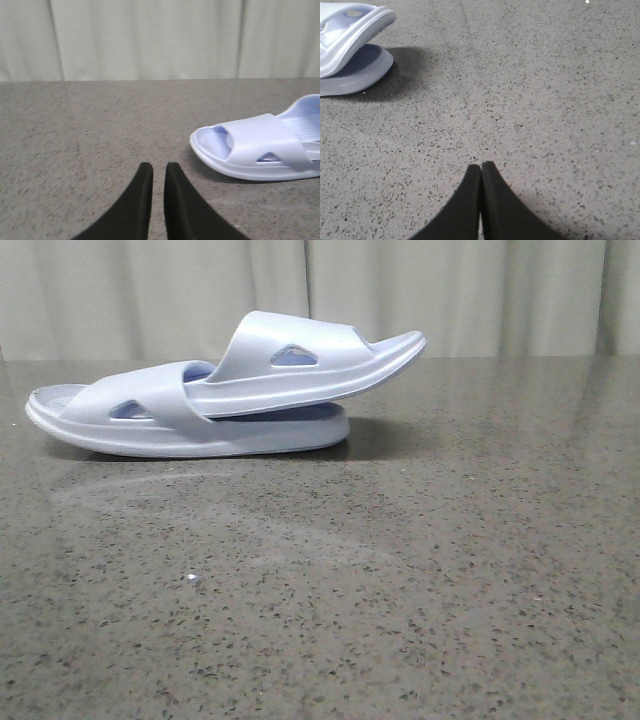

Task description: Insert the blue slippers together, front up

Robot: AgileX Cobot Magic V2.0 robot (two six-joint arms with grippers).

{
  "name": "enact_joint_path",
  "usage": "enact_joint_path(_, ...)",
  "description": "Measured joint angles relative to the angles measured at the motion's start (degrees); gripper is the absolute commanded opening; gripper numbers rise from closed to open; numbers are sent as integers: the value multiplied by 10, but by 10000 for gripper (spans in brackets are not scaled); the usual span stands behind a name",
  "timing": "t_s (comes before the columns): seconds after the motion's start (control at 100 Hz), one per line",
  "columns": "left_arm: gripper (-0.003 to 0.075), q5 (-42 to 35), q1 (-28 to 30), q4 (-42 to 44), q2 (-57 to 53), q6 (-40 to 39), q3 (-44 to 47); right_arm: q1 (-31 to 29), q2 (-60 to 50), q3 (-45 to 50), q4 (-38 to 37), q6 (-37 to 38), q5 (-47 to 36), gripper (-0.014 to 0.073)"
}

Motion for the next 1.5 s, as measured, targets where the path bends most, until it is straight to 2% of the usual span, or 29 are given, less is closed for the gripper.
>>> enact_joint_path(0.08, 15, -11, 0, 170, -32, -170, 34, 0, 0, 0, 0, 0, 0, -79)
enact_joint_path(0.09, 15, -11, 0, 170, -32, -184, 37, 0, 0, 0, 0, 0, 0, -79)
enact_joint_path(0.1, 15, -14, 0, 208, -39, -212, 43, 0, 0, 0, 0, 0, 0, -79)
enact_joint_path(0.14, 15, -19, 0, 263, -49, -282, 58, 0, 0, 0, 0, 0, 0, -79)
enact_joint_path(0.17, 15, -23, 0, 303, -59, -315, 72, 0, 0, 0, 0, 0, 0, -79)
enact_joint_path(0.26, 15, -33, 0, 352, -83, -368, 99, 0, 0, 0, 0, 0, 0, -79)
enact_joint_path(0.43, 15, -39, 0, 375, -124, -386, 140, 0, 0, 0, 0, 0, 0, -79)
enact_joint_path(0.79, 15, -11, 0, 370, -142, -391, 140, 0, 0, 0, 0, 0, 0, -79)
enact_joint_path(1.5, 15, -11, 0, 358, -143, -392, 140, 0, 0, 0, 0, 0, 0, -79)
